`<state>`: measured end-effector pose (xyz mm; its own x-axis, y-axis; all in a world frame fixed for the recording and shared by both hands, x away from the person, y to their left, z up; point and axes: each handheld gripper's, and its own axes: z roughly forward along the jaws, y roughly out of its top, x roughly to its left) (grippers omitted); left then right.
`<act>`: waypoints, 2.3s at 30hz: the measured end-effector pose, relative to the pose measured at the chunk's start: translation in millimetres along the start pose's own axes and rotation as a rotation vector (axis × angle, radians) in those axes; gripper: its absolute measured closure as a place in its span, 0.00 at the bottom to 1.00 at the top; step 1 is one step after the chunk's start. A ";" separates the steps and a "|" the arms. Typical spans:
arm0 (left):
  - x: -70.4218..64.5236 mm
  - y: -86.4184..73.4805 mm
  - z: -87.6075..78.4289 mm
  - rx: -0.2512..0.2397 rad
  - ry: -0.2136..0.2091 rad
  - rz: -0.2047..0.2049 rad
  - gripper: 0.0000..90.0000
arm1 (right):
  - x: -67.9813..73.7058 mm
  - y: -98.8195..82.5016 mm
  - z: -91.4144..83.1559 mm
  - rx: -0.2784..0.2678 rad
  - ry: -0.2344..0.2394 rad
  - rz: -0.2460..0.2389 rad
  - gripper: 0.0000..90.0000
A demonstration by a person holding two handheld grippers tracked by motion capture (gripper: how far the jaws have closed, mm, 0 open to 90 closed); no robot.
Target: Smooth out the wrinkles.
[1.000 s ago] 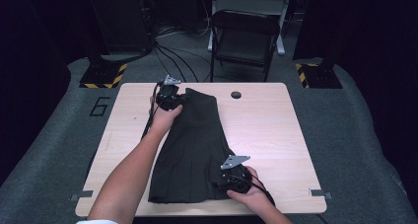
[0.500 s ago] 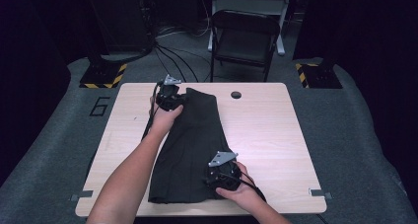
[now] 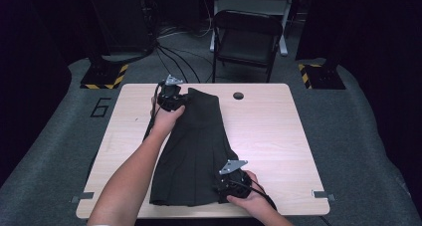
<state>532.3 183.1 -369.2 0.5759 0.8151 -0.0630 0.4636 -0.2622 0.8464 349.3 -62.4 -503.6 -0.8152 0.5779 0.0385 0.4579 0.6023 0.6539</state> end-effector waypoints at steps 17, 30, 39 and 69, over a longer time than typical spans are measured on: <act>-14.5 -5.9 -17.9 -0.036 -0.083 0.048 0.95 | -1.7 -4.0 5.0 -0.013 0.013 0.075 0.47; -20.2 -18.3 -45.5 -0.058 -0.137 0.082 0.95 | -3.6 -3.5 6.3 -0.013 0.008 0.048 0.47; -28.2 -21.1 -54.4 -0.081 -0.157 0.086 0.95 | 1.9 -3.1 6.5 0.002 -0.008 0.077 0.47; -47.4 -47.7 -109.3 -0.097 -0.267 0.161 0.95 | 5.6 -2.7 7.6 -0.004 -0.046 0.079 0.47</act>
<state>409.3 213.5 -348.8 0.7986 0.5998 -0.0497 0.2934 -0.3159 0.9023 346.2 -56.6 -510.9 -0.7597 0.6478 0.0555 0.5183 0.5519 0.6533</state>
